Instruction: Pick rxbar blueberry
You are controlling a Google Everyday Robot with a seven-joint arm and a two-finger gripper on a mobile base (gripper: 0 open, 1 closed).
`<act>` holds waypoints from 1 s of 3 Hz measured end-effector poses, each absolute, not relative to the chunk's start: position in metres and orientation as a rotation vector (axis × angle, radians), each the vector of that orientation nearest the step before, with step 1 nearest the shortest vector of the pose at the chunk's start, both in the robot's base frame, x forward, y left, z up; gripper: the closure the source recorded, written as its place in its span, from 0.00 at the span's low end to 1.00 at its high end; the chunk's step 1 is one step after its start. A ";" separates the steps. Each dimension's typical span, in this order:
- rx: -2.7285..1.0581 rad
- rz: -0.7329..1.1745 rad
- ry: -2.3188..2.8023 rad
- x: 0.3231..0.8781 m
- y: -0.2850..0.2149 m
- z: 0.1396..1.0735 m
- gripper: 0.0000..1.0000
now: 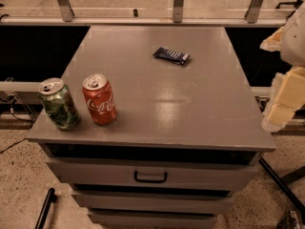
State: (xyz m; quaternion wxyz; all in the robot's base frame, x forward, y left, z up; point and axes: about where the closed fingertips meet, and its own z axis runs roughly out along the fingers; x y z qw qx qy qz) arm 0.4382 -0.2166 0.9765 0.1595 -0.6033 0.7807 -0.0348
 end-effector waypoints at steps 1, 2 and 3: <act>-1.723 -0.101 2.228 0.439 -0.216 0.977 0.00; -1.728 -0.103 2.182 0.465 -0.210 0.983 0.00; -1.702 -0.062 2.066 0.525 -0.194 0.989 0.00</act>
Offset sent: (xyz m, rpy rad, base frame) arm 0.0681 0.0141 0.0131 0.0397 -0.0605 0.0595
